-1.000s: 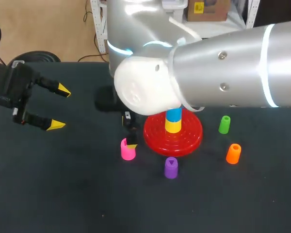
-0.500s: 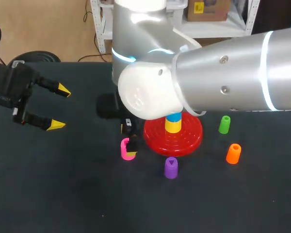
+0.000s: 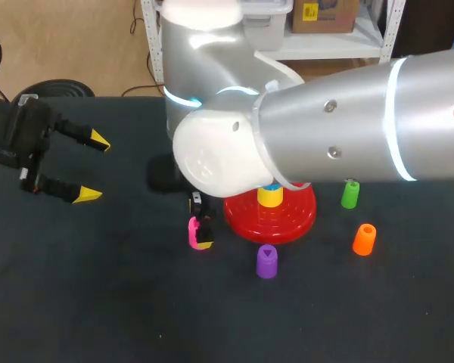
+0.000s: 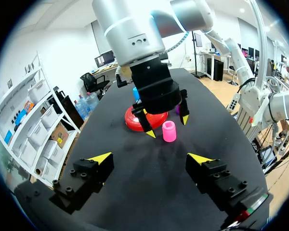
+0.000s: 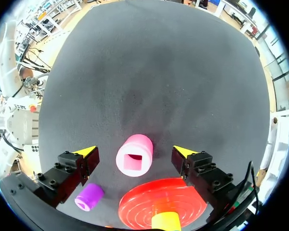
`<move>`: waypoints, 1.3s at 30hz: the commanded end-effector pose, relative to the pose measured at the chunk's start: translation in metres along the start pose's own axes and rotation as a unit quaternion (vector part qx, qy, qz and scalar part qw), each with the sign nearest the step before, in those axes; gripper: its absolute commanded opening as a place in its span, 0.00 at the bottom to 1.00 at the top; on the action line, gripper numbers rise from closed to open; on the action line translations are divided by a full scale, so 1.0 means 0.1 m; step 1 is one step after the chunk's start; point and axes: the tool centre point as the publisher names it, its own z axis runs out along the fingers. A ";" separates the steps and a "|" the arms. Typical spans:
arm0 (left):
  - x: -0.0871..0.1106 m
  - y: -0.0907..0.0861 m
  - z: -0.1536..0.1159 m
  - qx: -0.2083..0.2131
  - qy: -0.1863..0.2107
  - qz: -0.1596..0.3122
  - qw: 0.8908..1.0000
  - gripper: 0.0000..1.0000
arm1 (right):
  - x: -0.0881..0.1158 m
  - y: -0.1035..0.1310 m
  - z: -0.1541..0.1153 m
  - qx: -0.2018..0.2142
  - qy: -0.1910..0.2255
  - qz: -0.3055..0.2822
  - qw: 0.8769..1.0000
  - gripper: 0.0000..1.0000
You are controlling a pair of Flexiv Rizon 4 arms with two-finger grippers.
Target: Pick up and stack the cylinders on the red base in this order: pink,purple,orange,green
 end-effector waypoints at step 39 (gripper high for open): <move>0.01 0.00 0.00 -0.001 -0.001 0.001 1.000 1.00 | 0.00 -0.02 0.06 -0.002 -0.001 0.005 1.000 0.00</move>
